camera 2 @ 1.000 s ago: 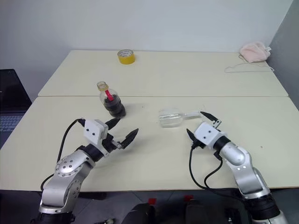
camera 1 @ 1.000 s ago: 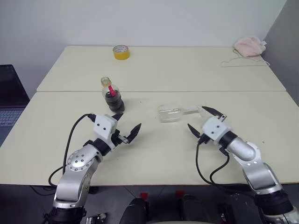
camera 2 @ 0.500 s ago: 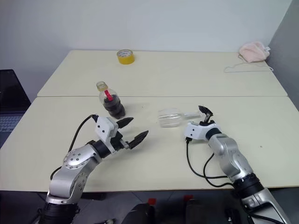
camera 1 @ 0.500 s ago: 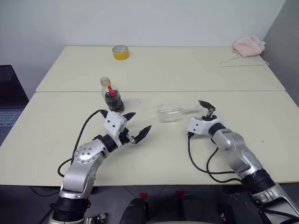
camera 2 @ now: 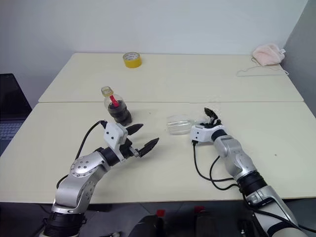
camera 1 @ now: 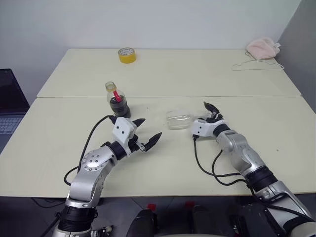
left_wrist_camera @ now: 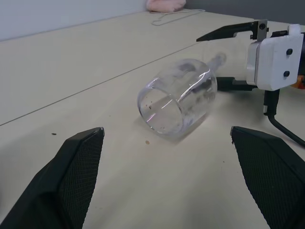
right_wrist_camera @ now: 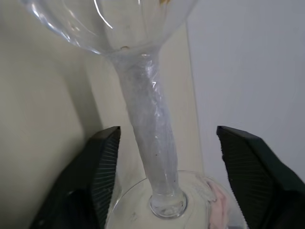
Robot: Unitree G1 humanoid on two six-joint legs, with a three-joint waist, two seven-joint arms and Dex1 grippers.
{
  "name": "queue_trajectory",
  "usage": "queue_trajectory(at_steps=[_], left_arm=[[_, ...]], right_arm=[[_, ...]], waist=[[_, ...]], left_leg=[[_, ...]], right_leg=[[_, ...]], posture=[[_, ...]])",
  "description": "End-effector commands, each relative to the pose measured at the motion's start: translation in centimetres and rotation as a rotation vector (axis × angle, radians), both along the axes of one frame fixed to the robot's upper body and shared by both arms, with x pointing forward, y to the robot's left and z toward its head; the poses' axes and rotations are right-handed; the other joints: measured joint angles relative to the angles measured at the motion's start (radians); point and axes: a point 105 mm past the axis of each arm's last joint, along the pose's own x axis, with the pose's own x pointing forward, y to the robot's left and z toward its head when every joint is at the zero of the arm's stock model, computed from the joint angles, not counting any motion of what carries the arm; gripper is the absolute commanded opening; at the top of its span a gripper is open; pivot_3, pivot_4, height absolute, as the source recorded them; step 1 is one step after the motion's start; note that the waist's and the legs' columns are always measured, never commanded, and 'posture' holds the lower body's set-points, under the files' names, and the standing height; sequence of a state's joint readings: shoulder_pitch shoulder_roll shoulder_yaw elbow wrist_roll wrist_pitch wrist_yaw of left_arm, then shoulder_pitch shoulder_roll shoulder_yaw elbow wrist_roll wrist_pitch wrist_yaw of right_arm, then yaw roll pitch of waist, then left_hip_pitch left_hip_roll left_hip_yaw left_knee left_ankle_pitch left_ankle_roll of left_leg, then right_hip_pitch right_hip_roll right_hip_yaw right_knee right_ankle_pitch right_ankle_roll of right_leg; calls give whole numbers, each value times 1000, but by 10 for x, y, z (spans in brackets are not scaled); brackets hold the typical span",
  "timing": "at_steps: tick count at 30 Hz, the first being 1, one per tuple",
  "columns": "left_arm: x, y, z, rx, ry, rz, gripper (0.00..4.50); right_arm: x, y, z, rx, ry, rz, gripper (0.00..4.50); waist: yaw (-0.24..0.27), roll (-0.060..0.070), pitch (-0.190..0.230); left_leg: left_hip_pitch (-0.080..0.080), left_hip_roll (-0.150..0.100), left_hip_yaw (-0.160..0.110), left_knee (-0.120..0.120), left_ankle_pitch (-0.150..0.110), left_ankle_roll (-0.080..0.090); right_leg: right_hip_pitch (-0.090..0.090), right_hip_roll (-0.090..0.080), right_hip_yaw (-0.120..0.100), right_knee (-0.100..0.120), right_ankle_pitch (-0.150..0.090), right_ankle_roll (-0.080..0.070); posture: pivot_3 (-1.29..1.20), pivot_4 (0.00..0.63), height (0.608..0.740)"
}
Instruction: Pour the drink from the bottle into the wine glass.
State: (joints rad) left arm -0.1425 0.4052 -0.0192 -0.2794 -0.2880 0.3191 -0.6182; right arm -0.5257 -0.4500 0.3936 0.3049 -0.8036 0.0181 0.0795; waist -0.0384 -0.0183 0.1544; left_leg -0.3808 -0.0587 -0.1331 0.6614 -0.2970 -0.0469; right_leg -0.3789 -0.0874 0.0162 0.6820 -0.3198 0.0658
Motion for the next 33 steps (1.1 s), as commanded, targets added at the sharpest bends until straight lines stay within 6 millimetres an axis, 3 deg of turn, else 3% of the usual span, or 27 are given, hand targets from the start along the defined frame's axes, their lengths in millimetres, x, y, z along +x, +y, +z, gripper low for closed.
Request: queue_trajectory(at_steps=[1,7,13,15,17,26,33], left_arm=[[-1,-6,11,-8,-46,-13,4500],[-2,-6,10,-13,-44,-9,4500],[-3,-3,11,-20,-44,3,4500],[-2,3,12,-27,-47,25,4500],[-3,13,11,-50,-33,42,4500],[-24,35,4,-81,51,-50,4500],[-28,42,13,-96,72,-79,4500]], right_arm=[[0,9,13,12,-59,27,2223],[-4,8,42,55,-171,17,181],[-7,1,71,127,-230,11,184],[-11,2,81,223,-224,35,184],[-20,7,85,439,-144,88,184],[-54,48,63,942,190,385,184],[-51,83,38,1172,400,513,184]], waist=[[0,0,0],[-3,0,0],[-2,0,0],[-2,0,0],[-3,0,0],[-10,2,2],[-13,3,2]], left_leg=[[0,0,0,0,0,0],[-1,0,0,0,0,0],[-1,0,0,0,0,0],[-1,0,0,0,0,0],[-1,0,0,0,0,0],[0,1,-1,-1,0,0],[0,1,-2,0,0,0]], right_leg=[[0,0,0,0,0,0],[-1,0,0,0,0,0],[-1,0,0,0,0,0],[-1,0,0,0,0,0],[-1,0,0,0,0,0],[0,0,0,0,0,0],[0,0,-1,0,0,0]], posture=[[0,150,740],[0,150,740],[0,150,740],[0,150,740],[0,150,740],[0,150,740],[0,150,740]])
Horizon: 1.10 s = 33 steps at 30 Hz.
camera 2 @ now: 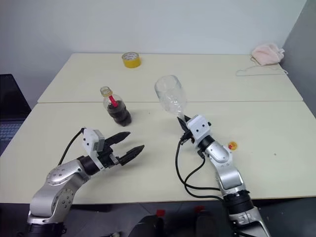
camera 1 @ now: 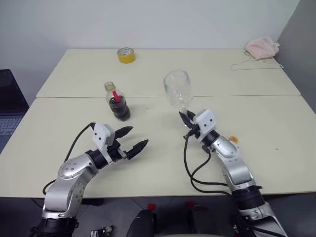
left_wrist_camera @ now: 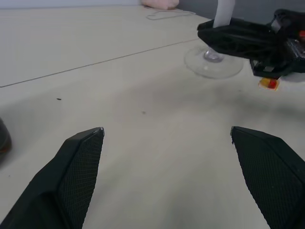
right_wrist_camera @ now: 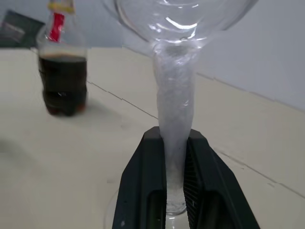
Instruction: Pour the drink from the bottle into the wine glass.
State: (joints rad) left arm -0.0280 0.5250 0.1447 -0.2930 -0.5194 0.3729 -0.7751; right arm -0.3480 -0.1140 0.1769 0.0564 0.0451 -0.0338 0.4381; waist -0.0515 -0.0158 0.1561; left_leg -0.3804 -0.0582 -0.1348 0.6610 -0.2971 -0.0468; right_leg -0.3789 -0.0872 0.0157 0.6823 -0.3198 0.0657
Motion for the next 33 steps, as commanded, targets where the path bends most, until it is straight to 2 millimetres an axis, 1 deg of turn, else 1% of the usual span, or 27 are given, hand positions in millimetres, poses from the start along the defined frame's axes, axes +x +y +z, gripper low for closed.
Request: queue_trajectory(at_steps=[1,4,8,11,17,19,22,26,28,29,33], left_arm=[[-5,1,12,8,-36,-25,4500],[-6,3,12,18,-38,-23,4500],[-6,4,13,21,-44,-16,4500],[-5,5,14,29,-52,-2,4500],[-4,7,14,34,-58,3,4500],[-3,7,13,36,-61,2,4500],[-2,5,13,39,-68,-1,4500],[-2,3,14,41,-73,-5,4500],[-1,2,15,43,-75,-4,4500],[0,2,15,45,-75,-3,4500],[1,3,15,51,-73,-2,4500]], right_arm=[[2,11,5,96,-14,72,184],[4,18,-7,109,8,104,184],[4,19,-15,97,2,115,184],[6,17,-27,85,14,95,184],[7,27,-28,86,8,109,184],[10,28,-33,77,21,113,184],[12,27,-38,68,36,112,184],[13,25,-39,68,33,115,184],[13,23,-38,70,33,115,926],[13,22,-37,72,31,112,1143],[13,19,-34,69,18,106,2565]], waist=[[0,0,0],[0,0,0],[0,1,0],[-2,1,0],[-4,1,0],[-5,1,0],[-4,1,0],[-4,1,0],[-4,1,0],[-4,1,0],[-5,1,0]], left_leg=[[0,0,0,0,0,0],[0,0,0,0,0,0],[0,0,0,0,0,0],[0,0,0,0,0,0],[0,0,0,0,0,0],[0,0,0,0,0,0],[0,0,0,0,0,0],[0,0,0,0,0,0],[0,0,0,0,0,0],[0,0,0,0,0,0],[0,0,0,0,0,0]], right_leg=[[0,0,0,0,0,0],[0,0,0,0,0,0],[0,0,0,0,0,0],[-1,0,0,0,0,0],[-1,0,0,0,0,0],[-1,0,0,0,0,0],[-1,0,0,0,0,0],[-1,0,0,0,0,0],[-1,0,0,0,0,0],[-1,0,0,0,0,0],[-1,0,0,0,0,0]], posture=[[0,150,740],[0,150,740],[0,150,740],[0,150,740],[0,150,740],[0,150,740],[0,150,740],[0,150,740],[0,150,740],[0,150,740],[0,150,740]])
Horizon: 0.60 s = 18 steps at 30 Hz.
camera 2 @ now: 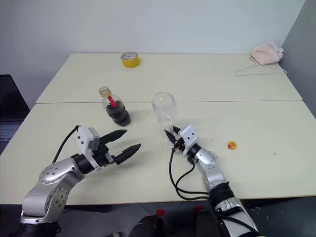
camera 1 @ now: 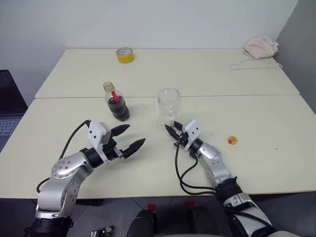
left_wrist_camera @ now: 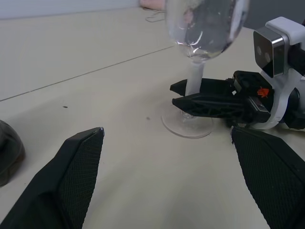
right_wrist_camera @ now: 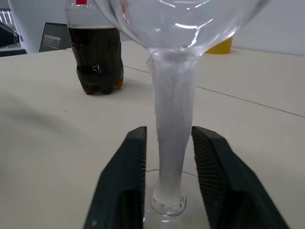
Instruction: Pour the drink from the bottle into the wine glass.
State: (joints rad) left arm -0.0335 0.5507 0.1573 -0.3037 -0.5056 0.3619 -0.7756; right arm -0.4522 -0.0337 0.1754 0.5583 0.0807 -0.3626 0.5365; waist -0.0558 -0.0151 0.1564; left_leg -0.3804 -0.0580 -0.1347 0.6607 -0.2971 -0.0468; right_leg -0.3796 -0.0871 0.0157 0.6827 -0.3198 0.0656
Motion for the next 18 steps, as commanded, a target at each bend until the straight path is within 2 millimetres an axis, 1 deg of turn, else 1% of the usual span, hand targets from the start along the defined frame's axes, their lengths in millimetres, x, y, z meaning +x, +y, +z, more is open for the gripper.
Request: queue_trajectory(at_steps=[1,5,6,18], left_arm=[[1,-2,9,12,-40,-11,4500],[1,-1,7,14,-38,-11,4500],[0,-1,7,15,-38,-10,4500],[3,0,4,21,-38,5,4500]], right_arm=[[1,-2,18,30,-65,-3,2926],[0,-1,21,28,-75,1,4338],[0,-1,21,28,-75,1,4458],[2,-5,22,19,-75,-13,4458]], waist=[[-1,0,0],[-1,0,0],[-1,0,0],[-1,0,0]], left_leg=[[0,0,0,0,0,0],[0,0,0,0,0,0],[0,0,0,0,0,0],[0,0,0,0,0,0]], right_leg=[[0,0,0,0,0,0],[0,0,0,0,0,0],[0,0,0,0,0,0],[0,0,0,0,0,0]], posture=[[0,150,740],[0,150,740],[0,150,740],[0,150,740]])
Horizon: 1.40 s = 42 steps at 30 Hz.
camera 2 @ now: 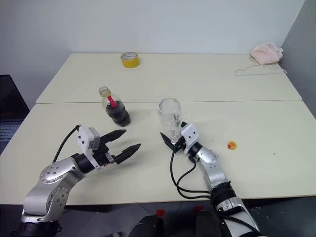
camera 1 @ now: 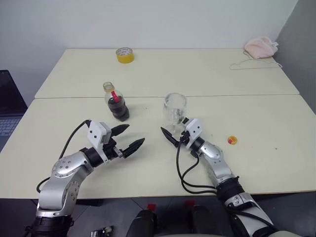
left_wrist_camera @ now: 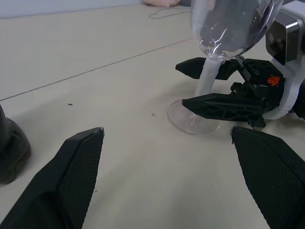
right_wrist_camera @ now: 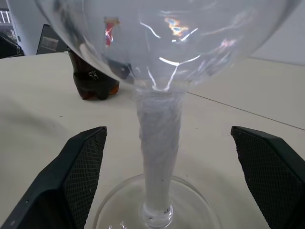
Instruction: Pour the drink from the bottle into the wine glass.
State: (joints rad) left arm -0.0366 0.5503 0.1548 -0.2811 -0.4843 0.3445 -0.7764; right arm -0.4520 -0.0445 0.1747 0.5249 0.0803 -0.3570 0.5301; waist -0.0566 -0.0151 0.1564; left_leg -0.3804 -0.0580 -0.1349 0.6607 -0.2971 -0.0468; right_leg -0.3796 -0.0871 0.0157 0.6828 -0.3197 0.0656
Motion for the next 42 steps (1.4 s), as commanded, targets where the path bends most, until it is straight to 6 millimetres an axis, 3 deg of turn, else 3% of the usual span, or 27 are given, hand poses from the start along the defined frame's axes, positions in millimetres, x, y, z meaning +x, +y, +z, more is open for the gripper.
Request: queue_trajectory(at_steps=[1,15,22,29,36,42], left_arm=[[1,-2,8,5,-38,-5,4500],[6,-2,7,-13,-29,57,4500],[9,6,10,-25,-108,186,4500],[11,17,2,-79,-125,316,4500],[21,38,-16,-58,-134,441,4500],[46,52,-40,-15,-107,517,4500]], right_arm=[[1,-2,14,19,-47,-6,4458],[-14,-7,8,15,5,21,4458],[-57,-29,13,-86,63,135,4458],[-87,-62,48,-149,89,119,4458],[-117,-65,71,-190,155,252,4458],[-126,-57,91,-192,155,323,4458]], waist=[[0,0,0],[0,0,0],[11,0,0],[24,0,0],[28,-1,0],[30,-2,-1]], left_leg=[[0,0,0,0,0,0],[0,0,0,0,0,0],[-1,-1,0,1,0,0],[-1,-1,0,1,0,0],[0,-1,-1,1,-1,1],[1,-1,-1,2,-1,1]], right_leg=[[0,0,0,0,0,0],[0,0,0,0,0,0],[1,-1,0,0,0,0],[1,-1,0,-1,0,0],[3,-1,-1,-2,0,0],[5,0,-2,-2,0,0]], posture=[[0,150,740],[0,150,740],[0,150,740],[0,150,740],[0,150,740],[0,150,740]])
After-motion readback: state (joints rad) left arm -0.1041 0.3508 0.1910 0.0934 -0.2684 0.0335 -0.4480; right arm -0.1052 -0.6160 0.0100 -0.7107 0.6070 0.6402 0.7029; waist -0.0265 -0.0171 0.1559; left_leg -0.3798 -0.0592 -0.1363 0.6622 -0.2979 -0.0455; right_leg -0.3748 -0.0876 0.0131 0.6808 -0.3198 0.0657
